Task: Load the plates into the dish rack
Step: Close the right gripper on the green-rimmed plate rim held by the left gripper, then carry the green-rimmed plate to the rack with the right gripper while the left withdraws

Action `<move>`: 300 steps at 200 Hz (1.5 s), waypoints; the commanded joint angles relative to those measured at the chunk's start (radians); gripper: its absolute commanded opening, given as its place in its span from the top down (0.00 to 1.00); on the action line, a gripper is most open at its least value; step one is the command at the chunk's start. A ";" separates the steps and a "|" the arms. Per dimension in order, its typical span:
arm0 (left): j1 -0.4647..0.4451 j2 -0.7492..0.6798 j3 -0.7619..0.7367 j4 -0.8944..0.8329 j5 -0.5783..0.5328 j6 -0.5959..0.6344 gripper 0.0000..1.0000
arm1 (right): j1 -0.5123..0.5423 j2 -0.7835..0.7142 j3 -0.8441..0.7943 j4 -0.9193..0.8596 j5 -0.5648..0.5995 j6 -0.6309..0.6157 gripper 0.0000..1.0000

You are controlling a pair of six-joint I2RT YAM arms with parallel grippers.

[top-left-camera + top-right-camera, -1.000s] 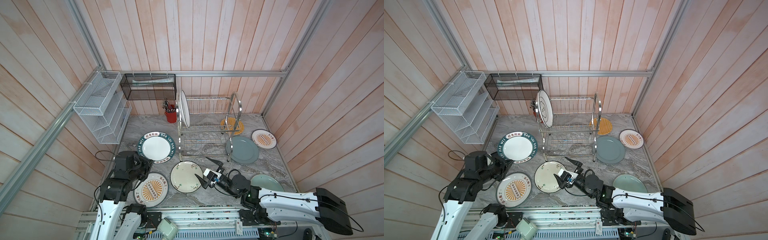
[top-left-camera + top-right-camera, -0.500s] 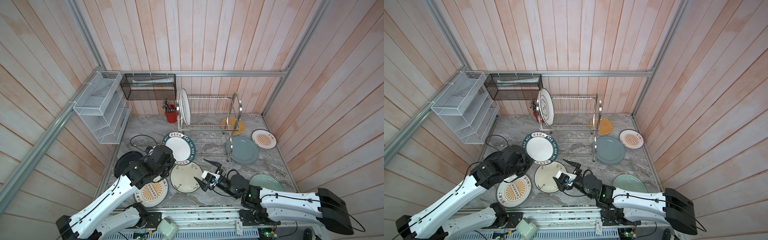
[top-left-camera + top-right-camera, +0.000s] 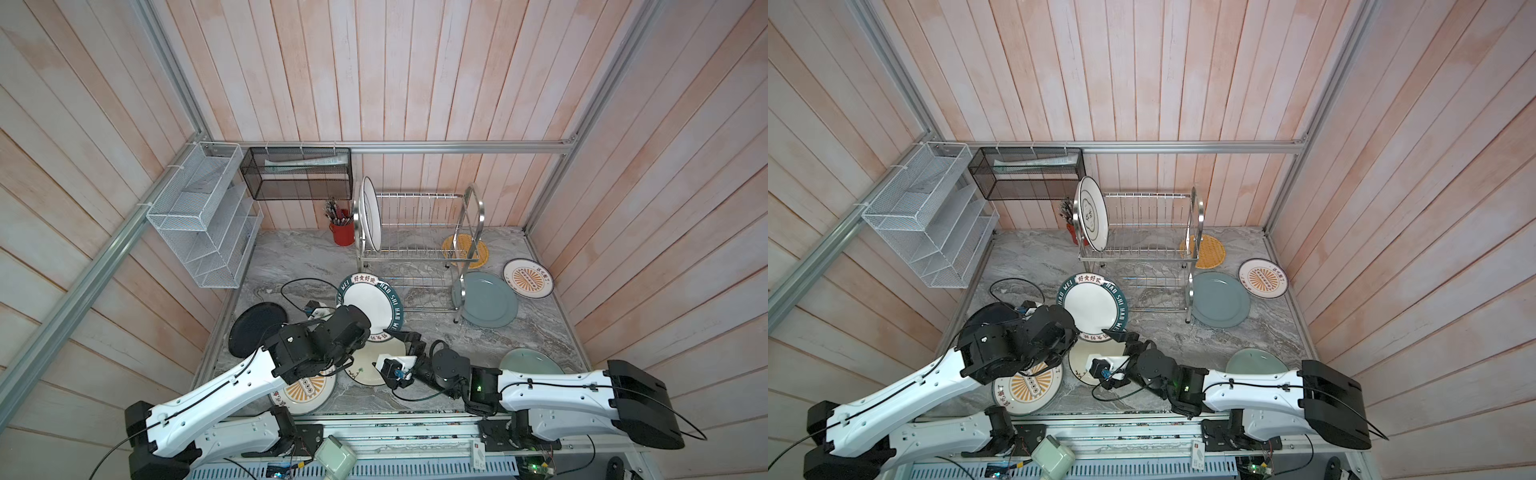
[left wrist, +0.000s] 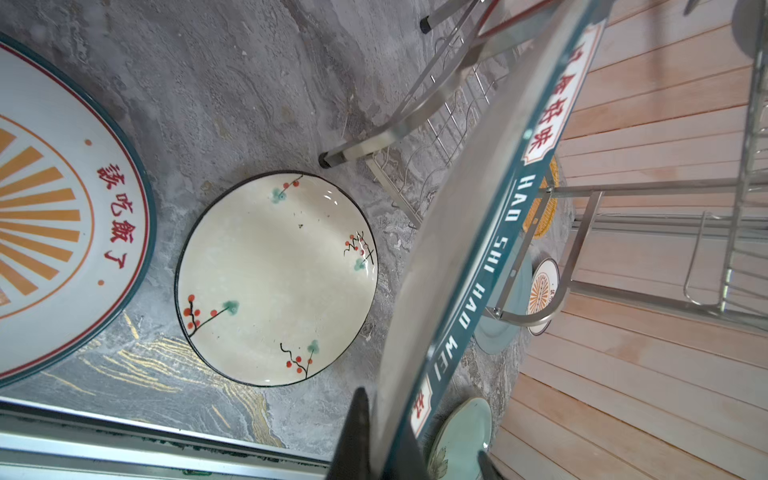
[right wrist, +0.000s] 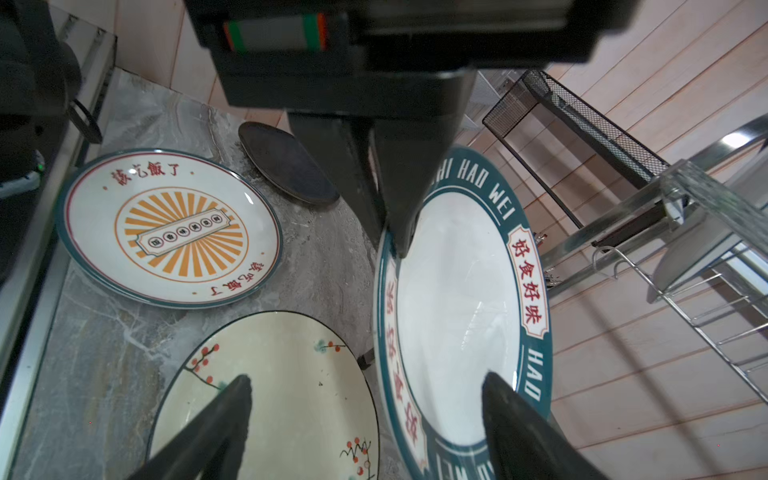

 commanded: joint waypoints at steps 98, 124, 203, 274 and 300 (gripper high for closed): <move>-0.118 0.097 0.106 -0.085 -0.112 -0.173 1.00 | 0.027 0.107 0.095 -0.043 0.191 0.027 0.56; -0.132 0.100 0.113 -0.093 -0.115 -0.192 1.00 | 0.032 0.110 0.094 -0.035 0.207 0.024 0.61; -0.166 0.118 0.110 -0.100 -0.126 -0.225 1.00 | 0.043 0.139 0.109 0.008 0.276 0.021 0.73; -0.174 0.114 0.087 -0.079 -0.124 -0.234 1.00 | 0.063 0.135 0.108 0.022 0.341 0.013 0.93; -0.173 0.102 0.074 -0.065 -0.127 -0.228 0.99 | 0.067 0.127 0.109 0.023 0.352 0.012 1.00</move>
